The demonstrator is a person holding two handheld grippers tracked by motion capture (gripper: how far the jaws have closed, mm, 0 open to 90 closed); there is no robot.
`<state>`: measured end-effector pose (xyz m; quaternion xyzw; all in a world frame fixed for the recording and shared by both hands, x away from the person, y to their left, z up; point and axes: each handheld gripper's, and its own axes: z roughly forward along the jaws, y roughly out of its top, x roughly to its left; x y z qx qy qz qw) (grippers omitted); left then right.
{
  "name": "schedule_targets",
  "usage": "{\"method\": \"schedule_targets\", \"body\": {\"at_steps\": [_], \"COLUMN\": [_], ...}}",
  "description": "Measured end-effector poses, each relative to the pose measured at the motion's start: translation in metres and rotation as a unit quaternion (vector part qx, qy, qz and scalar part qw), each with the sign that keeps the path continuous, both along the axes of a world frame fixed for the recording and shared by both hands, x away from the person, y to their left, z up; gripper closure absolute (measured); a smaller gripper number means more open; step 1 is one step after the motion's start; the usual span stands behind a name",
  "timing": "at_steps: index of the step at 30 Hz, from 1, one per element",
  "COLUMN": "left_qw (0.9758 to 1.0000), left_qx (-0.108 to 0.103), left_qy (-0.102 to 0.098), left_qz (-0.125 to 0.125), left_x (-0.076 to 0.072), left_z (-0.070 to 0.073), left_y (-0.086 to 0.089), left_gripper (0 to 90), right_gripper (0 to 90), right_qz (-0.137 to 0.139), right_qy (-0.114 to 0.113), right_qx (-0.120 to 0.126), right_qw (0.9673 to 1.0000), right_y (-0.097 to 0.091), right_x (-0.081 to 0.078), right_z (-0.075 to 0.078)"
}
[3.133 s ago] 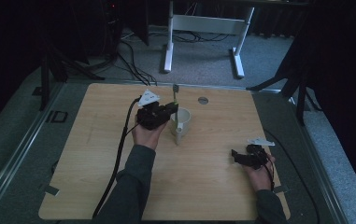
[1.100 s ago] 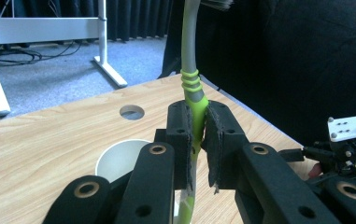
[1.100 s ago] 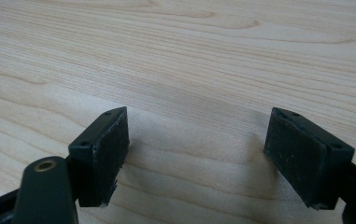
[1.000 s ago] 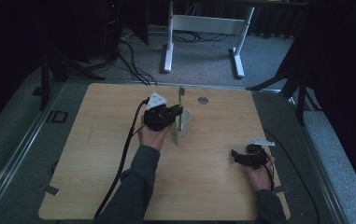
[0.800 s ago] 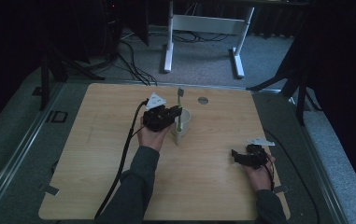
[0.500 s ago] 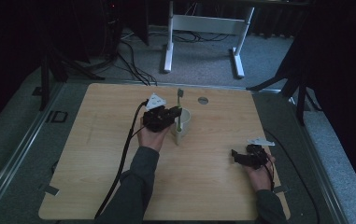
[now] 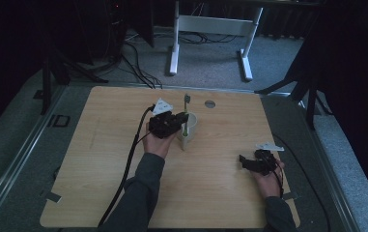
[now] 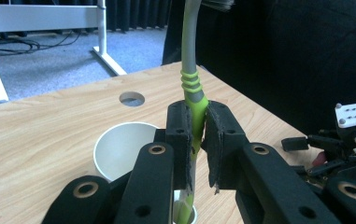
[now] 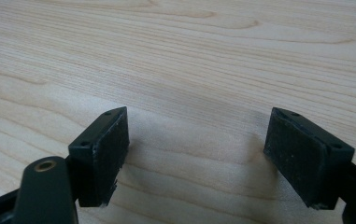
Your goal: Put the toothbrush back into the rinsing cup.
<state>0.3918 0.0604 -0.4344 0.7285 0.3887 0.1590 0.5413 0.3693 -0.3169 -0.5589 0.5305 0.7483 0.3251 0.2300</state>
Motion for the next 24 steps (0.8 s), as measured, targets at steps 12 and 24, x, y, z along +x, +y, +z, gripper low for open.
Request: {"method": "schedule_targets", "body": {"at_steps": [12, 24], "left_qw": [0.9989, 0.9993], "left_qx": [0.039, 0.036], "left_qy": [0.009, 0.005], "left_qz": [-0.026, -0.011], "left_x": [-0.013, -0.021], "left_z": [-0.011, -0.015], "left_y": [0.006, 0.024], "left_gripper": [43.6, 41.0], "right_gripper": [21.5, 21.5], "right_qz": [0.001, 0.000], "right_qy": [0.000, 0.000], "right_qx": [0.000, 0.000], "right_qw": [1.0000, 1.0000], "right_y": [0.000, 0.000], "right_x": [0.000, 0.000], "right_z": [0.000, 0.000]}}
